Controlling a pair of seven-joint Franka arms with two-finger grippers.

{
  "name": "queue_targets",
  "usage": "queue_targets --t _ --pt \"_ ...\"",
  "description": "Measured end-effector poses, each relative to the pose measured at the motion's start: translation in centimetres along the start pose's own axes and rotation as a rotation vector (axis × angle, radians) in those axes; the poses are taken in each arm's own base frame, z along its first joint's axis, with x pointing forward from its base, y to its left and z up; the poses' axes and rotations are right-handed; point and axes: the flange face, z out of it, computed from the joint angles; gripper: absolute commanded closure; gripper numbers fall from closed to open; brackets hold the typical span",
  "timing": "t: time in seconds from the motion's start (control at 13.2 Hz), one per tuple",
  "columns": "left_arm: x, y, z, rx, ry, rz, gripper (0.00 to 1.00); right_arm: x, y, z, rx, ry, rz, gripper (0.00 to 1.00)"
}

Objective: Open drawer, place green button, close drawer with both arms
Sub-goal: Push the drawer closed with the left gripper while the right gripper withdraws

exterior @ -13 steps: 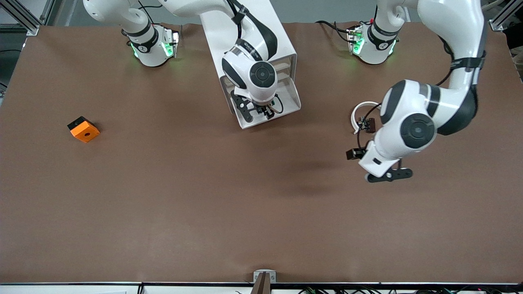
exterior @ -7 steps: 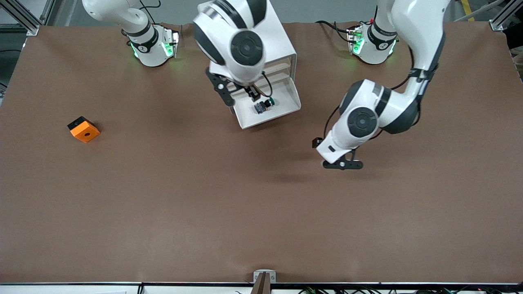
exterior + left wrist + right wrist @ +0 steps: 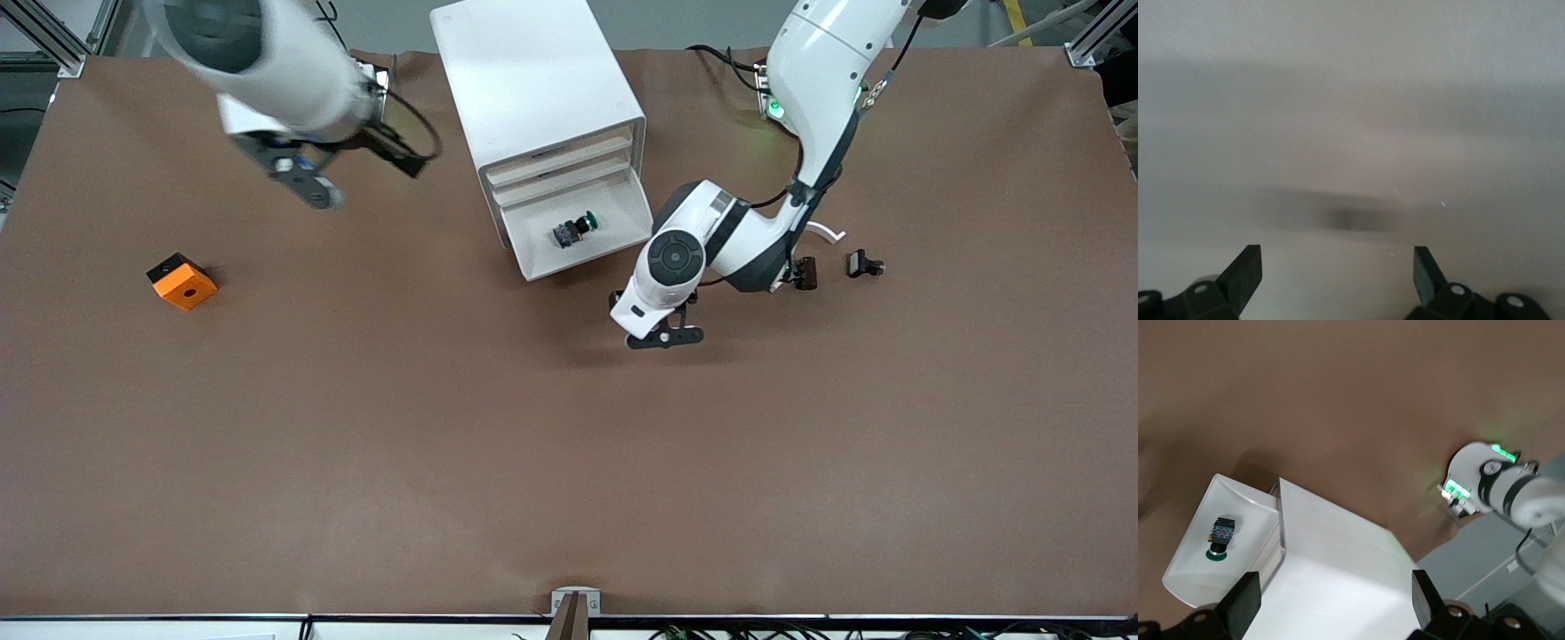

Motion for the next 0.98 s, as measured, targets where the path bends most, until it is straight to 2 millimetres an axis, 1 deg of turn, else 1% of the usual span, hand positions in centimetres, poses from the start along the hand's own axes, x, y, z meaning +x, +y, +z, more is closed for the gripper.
queue_targets --t 0.08,0.23,0.3,0.45,0.61,0.76,0.83,0.98 --pt "-0.7 0.7 0.5 -0.012 -0.022 -0.011 0.00 2.1 2.9 -1.0 0.013 0.009 -0.062 0.00" --pt "-2.5 2.4 1.1 -0.014 -0.039 -0.040 0.00 5.7 8.0 -1.7 0.036 0.010 -0.169 0.00" --pt "-3.6 3.4 1.5 -0.007 -0.041 -0.056 0.00 7.6 10.3 -1.7 0.050 0.006 -0.218 0.00" --pt "-5.9 5.3 2.1 0.005 -0.044 -0.073 0.00 11.6 13.8 -1.5 0.077 0.026 -0.310 0.00" --pt "-8.4 7.1 2.7 0.012 -0.053 -0.099 0.00 15.4 16.2 -0.8 0.093 0.068 -0.403 0.00" --pt "-11.0 8.8 3.4 0.021 -0.062 -0.116 0.00 18.5 18.2 0.2 0.117 0.092 -0.463 0.00" --pt "-12.3 9.6 3.8 0.028 -0.066 -0.127 0.00 19.5 18.8 0.6 0.123 0.109 -0.471 0.00" --pt "-15.1 11.1 4.9 0.048 -0.073 -0.155 0.00 20.4 19.2 1.3 0.115 0.172 -0.481 0.00"
